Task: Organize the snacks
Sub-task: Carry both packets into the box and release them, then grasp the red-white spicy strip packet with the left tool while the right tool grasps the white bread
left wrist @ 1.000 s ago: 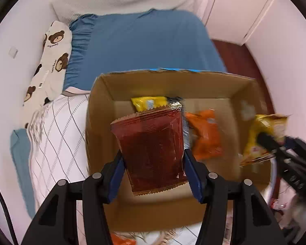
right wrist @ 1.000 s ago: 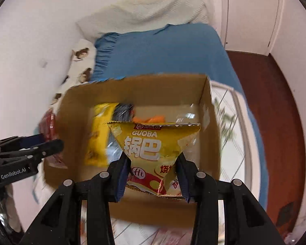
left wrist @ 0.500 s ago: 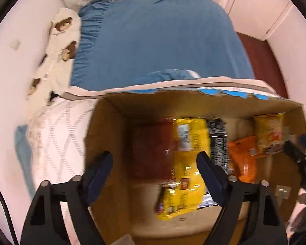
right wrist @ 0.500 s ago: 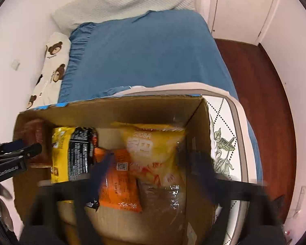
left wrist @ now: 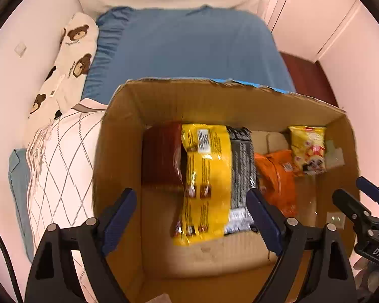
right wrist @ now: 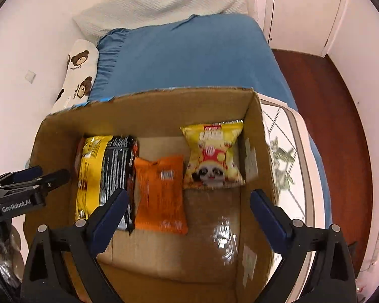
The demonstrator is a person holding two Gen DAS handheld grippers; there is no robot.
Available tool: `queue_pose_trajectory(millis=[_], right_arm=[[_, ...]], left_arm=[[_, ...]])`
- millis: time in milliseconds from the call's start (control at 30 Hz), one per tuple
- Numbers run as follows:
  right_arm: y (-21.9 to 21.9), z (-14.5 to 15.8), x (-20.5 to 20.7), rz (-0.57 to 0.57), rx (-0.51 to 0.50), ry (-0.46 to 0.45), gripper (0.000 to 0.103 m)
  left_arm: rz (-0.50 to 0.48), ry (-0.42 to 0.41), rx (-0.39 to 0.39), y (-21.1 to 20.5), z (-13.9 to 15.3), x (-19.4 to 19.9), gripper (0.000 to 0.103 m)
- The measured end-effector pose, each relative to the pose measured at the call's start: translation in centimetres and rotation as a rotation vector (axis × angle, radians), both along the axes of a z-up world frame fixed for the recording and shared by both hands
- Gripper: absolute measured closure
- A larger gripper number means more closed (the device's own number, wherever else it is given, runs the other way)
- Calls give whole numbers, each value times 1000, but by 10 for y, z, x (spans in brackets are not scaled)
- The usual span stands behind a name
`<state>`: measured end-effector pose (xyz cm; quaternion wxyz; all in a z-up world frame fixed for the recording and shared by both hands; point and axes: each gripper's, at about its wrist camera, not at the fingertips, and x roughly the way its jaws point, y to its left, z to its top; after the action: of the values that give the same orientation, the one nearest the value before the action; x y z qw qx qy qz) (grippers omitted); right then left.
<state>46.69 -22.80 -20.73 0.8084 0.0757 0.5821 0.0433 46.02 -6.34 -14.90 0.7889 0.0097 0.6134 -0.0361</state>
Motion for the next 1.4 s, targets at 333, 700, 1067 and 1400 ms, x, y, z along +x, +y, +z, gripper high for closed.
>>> queue_pose_trajectory(millis=[333, 700, 1067, 1400], right_arm=[[15, 34, -82, 6, -38, -136, 4], [12, 83, -165, -22, -69, -297, 4], [11, 125, -235, -34, -26, -402, 4], [-43, 60, -275, -116, 132, -183, 41]], left_arm=[[18, -187, -6, 3, 36, -84, 14], [-14, -334, -33, -1, 86, -163, 14], [-11, -385, -72, -4, 114, -217, 14], [-17, -164, -39, -22, 30, -251, 14]])
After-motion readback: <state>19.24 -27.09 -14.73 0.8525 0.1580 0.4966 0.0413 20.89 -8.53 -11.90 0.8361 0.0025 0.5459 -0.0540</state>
